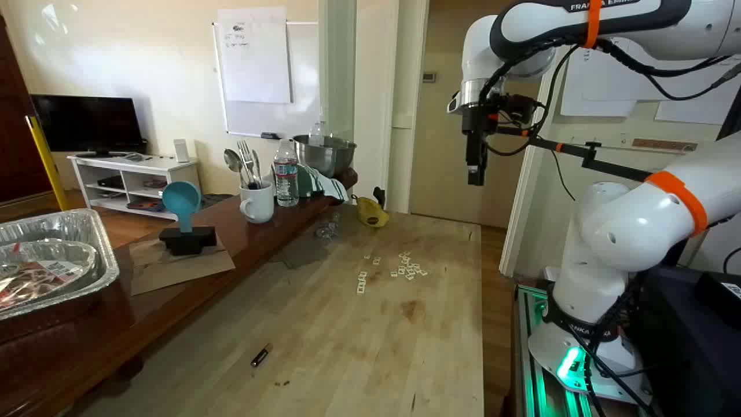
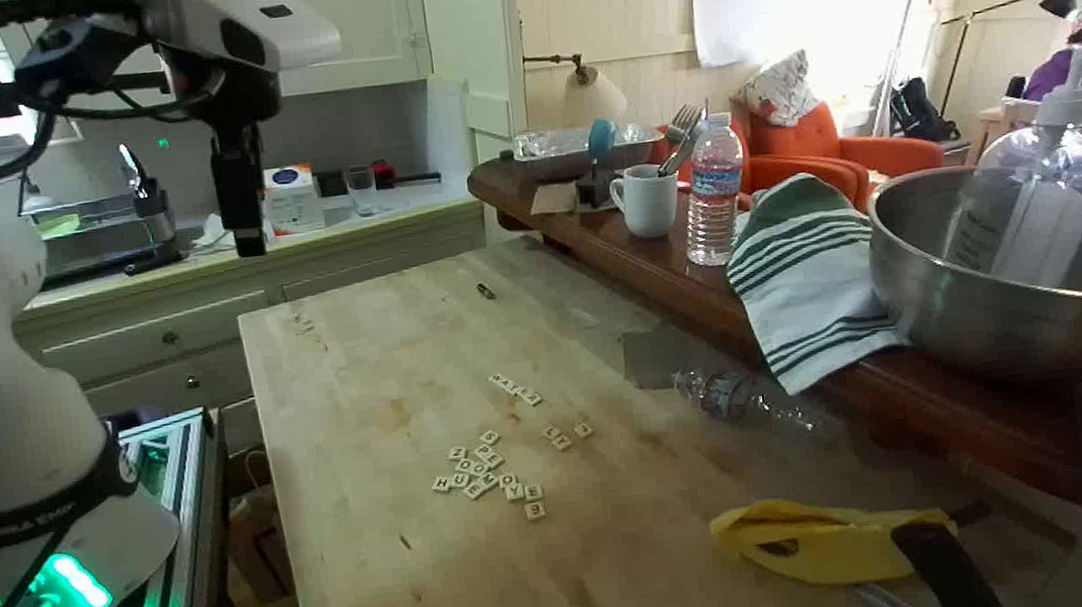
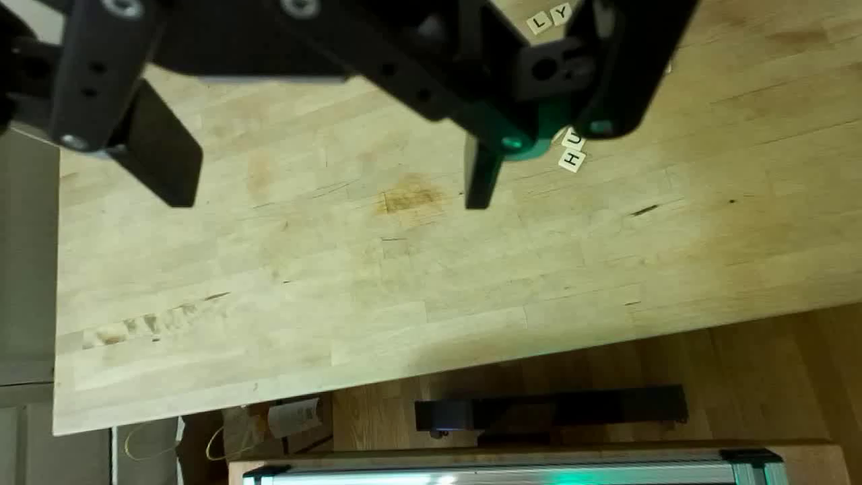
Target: Arrange the pieces of letters to form a word
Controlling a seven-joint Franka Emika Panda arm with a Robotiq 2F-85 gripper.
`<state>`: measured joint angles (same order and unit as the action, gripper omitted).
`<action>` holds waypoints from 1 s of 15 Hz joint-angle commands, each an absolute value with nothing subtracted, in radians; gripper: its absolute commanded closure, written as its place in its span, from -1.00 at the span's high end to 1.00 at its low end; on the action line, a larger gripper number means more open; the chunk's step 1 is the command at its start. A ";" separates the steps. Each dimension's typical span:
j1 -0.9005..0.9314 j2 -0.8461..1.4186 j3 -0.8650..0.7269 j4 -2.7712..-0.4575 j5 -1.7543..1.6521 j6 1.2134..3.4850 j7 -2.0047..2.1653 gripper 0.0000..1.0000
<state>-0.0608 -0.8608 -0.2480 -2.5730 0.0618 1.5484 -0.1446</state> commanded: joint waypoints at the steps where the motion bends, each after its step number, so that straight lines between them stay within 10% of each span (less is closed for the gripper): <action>1: -0.084 -0.855 -0.231 -2.571 0.073 1.546 -0.159 1.00; 15: -0.030 -0.608 -0.182 -2.754 0.049 2.117 -0.280 1.00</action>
